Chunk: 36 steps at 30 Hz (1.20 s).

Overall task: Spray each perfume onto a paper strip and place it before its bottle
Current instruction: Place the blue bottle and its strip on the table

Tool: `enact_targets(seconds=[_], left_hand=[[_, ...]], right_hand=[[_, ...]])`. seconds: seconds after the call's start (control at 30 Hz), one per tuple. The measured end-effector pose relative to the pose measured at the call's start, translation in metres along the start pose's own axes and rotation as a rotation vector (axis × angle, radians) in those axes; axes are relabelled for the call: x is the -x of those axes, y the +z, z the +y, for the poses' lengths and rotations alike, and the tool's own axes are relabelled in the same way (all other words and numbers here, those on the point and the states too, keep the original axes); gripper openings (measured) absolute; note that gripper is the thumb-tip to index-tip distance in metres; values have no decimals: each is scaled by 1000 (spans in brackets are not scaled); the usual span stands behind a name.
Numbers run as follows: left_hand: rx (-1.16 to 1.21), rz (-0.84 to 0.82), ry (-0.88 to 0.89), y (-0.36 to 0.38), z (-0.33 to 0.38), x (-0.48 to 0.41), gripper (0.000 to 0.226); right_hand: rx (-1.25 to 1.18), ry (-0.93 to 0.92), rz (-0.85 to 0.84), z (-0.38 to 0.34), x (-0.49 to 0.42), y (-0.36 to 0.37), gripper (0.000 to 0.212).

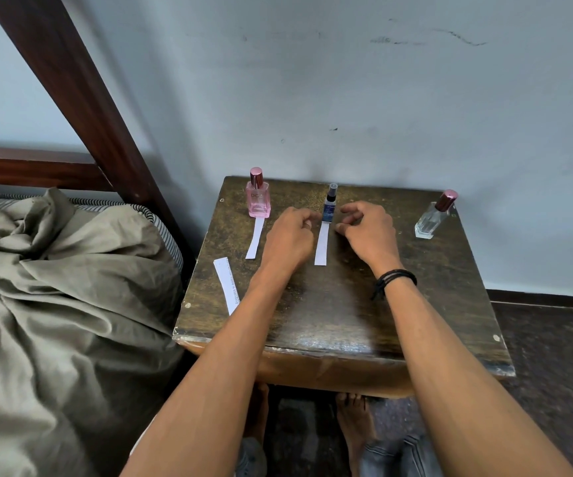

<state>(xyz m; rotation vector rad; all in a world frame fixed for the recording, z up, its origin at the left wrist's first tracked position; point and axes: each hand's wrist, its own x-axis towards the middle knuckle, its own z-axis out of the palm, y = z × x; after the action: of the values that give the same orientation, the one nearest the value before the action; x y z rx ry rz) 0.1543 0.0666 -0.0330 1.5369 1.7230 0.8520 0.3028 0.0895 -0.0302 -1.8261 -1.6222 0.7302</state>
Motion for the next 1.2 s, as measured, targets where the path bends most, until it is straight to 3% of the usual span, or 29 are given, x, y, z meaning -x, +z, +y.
enact_targets(seconds=[0.23, 0.4, 0.73, 0.87, 1.0, 1.2], left_hand=[[18, 57, 36, -9, 9, 15, 44], [101, 148, 115, -17, 18, 28, 33], [197, 218, 213, -47, 0, 60, 32], [200, 392, 127, -67, -19, 73, 48], [243, 495, 22, -96, -34, 79, 39], [146, 459, -67, -121, -44, 77, 44]], right_hand=[[-25, 85, 18, 1, 6, -12, 4], [-30, 127, 53, 3, 8, -10, 21], [6, 73, 33, -1, 27, -18, 15], [75, 20, -9, -2, 38, -15, 12], [165, -61, -75, -8, 52, -5, 15], [211, -286, -224, -26, 76, 13, 7]])
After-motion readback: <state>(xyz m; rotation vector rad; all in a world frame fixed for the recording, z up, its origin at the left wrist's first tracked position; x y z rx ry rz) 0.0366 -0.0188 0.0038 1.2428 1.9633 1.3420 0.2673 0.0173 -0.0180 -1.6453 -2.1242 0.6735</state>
